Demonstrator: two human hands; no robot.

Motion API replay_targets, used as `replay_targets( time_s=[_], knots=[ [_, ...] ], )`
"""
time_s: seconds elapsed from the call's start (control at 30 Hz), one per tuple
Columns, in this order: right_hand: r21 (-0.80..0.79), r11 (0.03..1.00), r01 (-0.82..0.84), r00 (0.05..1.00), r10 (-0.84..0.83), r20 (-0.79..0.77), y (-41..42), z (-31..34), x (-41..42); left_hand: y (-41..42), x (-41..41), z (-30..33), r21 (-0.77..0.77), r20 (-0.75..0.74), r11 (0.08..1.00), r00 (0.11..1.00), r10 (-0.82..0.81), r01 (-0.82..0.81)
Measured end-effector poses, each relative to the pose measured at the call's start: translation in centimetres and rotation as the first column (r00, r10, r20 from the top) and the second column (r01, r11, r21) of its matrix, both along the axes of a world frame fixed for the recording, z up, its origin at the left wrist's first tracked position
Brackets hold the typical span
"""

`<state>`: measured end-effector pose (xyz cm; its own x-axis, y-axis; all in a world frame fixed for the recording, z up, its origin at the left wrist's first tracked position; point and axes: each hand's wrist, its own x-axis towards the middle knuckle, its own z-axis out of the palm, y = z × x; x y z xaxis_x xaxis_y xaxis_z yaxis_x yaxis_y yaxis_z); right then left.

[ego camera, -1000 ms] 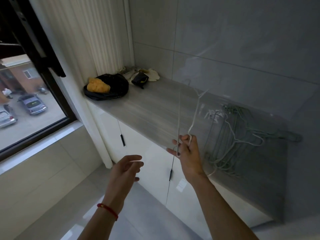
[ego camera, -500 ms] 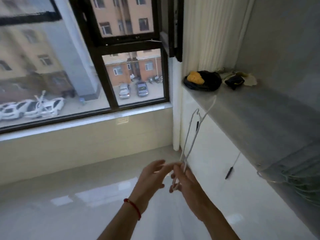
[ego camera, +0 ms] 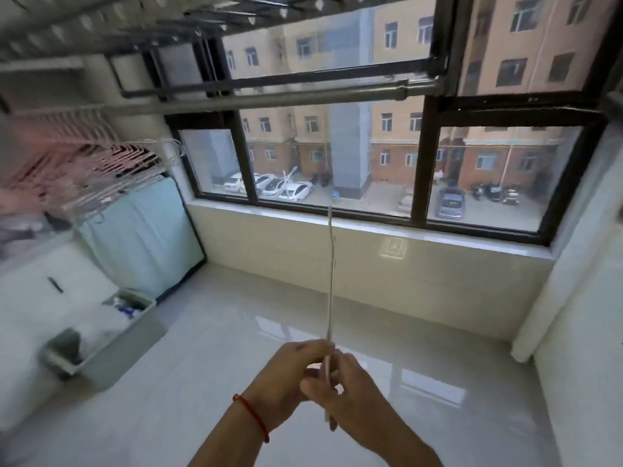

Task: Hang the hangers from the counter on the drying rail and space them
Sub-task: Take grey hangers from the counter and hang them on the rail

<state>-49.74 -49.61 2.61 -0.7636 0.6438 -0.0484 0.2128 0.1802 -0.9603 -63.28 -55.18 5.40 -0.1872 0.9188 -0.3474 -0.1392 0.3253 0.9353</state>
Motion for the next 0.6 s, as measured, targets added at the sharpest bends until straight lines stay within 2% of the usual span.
replay_targets(
  time_s=[0.1,0.2,0.37,0.6],
  knots=[
    [0.126,0.986,-0.104,0.993,0.096,0.072,-2.9,0.2,-6.2,-3.8,-6.2,0.3,-0.016,0.001,0.996,0.996,0.085,-0.085],
    [0.193,0.974,-0.122,0.988,0.1,0.121,-5.5,0.4,-12.8,-7.7,-13.9,0.3,-0.048,0.026,0.98,0.98,0.196,-0.194],
    [0.135,0.991,-0.019,0.999,0.024,-0.036,-8.7,1.7,-22.7,-13.3,-26.0,1.5,-0.118,0.071,0.931,0.933,0.354,-0.344],
    [0.03,0.999,0.046,0.982,-0.04,-0.185,-8.7,3.4,-32.0,-14.3,-37.1,6.2,0.005,0.17,0.929,0.916,0.363,-0.369]
  ],
)
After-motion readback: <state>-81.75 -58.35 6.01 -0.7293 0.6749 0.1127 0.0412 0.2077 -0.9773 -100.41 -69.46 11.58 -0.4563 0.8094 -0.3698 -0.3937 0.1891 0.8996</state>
